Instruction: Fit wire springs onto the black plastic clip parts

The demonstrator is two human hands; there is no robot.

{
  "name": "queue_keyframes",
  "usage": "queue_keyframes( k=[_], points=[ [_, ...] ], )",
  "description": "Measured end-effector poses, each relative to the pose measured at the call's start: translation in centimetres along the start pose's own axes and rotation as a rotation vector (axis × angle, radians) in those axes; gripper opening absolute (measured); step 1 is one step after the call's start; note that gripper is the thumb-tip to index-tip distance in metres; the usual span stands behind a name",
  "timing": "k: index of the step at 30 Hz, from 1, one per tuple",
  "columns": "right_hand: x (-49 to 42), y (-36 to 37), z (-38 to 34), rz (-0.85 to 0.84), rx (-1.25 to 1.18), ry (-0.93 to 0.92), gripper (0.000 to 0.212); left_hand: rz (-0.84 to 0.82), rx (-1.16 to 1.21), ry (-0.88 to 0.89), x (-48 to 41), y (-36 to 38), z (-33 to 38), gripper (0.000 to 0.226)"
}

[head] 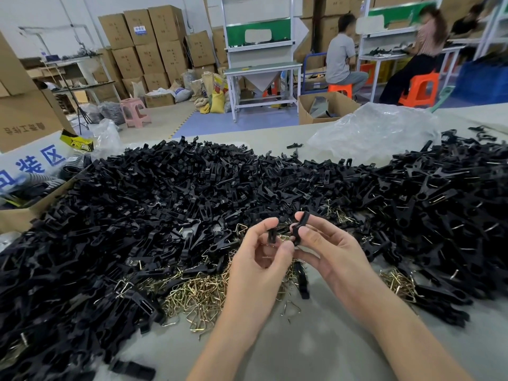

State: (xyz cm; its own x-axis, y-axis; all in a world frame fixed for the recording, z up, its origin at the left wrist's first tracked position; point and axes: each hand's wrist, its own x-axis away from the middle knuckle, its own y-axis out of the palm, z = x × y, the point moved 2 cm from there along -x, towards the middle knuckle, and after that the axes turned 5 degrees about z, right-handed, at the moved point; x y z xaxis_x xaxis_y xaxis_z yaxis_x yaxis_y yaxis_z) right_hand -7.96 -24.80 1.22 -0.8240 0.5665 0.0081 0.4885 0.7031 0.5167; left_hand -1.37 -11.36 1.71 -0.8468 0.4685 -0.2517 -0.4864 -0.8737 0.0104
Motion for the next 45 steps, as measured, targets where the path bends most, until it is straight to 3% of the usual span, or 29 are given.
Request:
queue_keyframes(
  k=[5, 9, 19, 36, 45],
  points=[
    [0.1, 0.0, 0.0, 0.022, 0.057, -0.012, 0.035, 0.041, -0.131, 0.08, 0.1, 0.0, 0.2, 0.017],
    [0.2, 0.2, 0.2, 0.004, 0.119, -0.032, 0.04, 0.047, -0.166, 0.055, -0.2, -0.5, 0.1, 0.023],
    [0.2, 0.6, 0.5, -0.071, 0.183, -0.005, 0.04, 0.061, -0.143, -0.021, -0.8, -0.7, -0.3, 0.034],
    [0.3, 0.5, 1.0, -0.097, 0.194, -0.002, 0.034, 0.002, -0.182, 0.013, -0.7, -0.5, 0.0, 0.031],
    [0.4, 0.4, 0.8, -0.075, 0.311, -0.073, 0.033, 0.128, -0.067, -0.051, -0.6, -0.7, -0.5, 0.018]
  ],
)
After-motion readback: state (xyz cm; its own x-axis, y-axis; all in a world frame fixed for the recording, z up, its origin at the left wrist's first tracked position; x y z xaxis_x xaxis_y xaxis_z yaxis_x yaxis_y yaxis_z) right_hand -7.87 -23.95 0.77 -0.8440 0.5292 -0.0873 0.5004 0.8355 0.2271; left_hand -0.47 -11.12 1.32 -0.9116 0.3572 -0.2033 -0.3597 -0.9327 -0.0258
